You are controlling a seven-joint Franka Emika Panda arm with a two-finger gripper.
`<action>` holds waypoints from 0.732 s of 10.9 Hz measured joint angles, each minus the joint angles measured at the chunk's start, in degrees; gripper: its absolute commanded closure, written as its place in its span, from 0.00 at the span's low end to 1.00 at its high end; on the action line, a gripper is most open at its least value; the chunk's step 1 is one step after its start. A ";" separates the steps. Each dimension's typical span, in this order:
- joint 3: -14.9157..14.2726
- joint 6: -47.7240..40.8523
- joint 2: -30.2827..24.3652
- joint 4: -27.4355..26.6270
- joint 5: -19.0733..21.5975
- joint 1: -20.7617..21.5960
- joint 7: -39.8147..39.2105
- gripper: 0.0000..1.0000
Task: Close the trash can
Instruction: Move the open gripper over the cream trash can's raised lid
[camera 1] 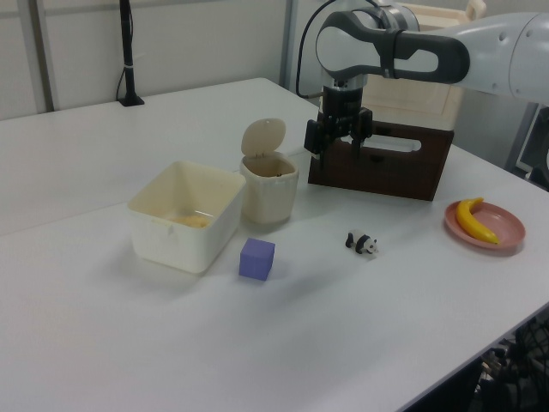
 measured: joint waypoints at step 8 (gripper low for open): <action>-0.09 2.96 0.12 0.00 2.19 -3.05 -3.13 0.00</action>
